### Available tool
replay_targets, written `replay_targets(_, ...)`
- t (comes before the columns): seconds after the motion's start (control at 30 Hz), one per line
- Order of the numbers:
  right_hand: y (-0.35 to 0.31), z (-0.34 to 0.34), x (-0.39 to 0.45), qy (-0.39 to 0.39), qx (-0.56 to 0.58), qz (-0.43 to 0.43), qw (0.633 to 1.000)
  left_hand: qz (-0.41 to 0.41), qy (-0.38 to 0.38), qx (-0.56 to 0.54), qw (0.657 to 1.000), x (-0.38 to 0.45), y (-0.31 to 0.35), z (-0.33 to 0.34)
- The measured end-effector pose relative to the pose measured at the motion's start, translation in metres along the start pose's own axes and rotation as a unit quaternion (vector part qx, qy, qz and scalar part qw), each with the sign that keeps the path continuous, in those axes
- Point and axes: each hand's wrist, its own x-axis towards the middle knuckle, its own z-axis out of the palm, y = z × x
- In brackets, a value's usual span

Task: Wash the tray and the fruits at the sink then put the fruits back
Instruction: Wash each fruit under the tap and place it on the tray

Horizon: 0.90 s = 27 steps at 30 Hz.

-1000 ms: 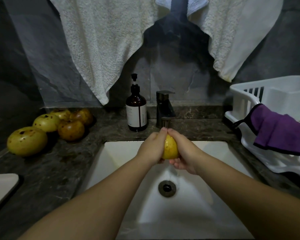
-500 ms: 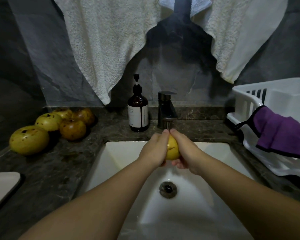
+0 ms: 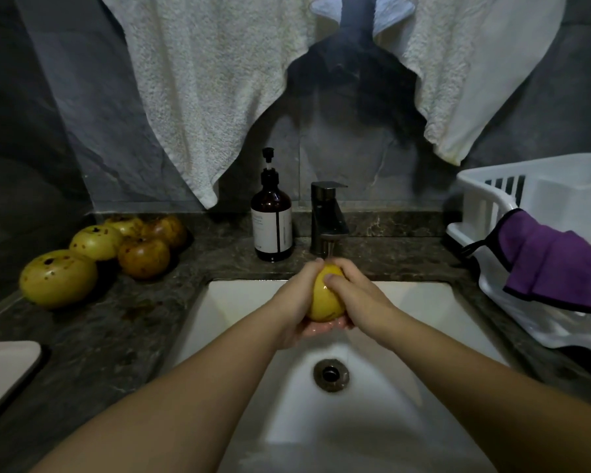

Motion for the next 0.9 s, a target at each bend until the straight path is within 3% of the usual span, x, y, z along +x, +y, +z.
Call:
replay_targets(0.07,-0.004,0.001,-0.002,0.011,0.021,0.008,1.000,0.012,-0.001,0.007,1.000,0.003,0.000,0.001)
replay_targets(0.17,-0.012,0.002,0.001,0.047,0.028,0.038,0.998,0.073,0.060,0.076,0.993,0.008,-0.001,0.008)
replay_targets(0.37,-0.005,0.004,0.002,0.001,0.010,0.037,0.999,0.041,0.047,0.018,0.998,0.007,-0.002,0.005)
replay_targets(0.47,-0.012,0.006,0.003,0.025,0.011,0.046,0.999,0.094,0.077,0.065,0.990,0.006,-0.001,0.005)
replay_targets(0.57,-0.014,0.008,0.004,0.028,0.004,0.076,0.997,0.066,0.074,0.051,0.994,0.002,0.000,0.008)
replay_targets(0.67,-0.010,0.010,0.003,0.024,-0.050,0.127,0.990,0.066,0.107,0.113,0.986,0.000,-0.003,0.008)
replay_targets(0.8,-0.011,0.009,0.004,0.014,0.051,0.163,0.985,0.161,0.138,0.213,0.954,0.002,-0.004,0.004)
replay_targets(0.9,-0.008,0.008,0.004,0.009,0.006,0.103,0.995,0.083,0.089,0.132,0.984,0.000,0.001,0.000)
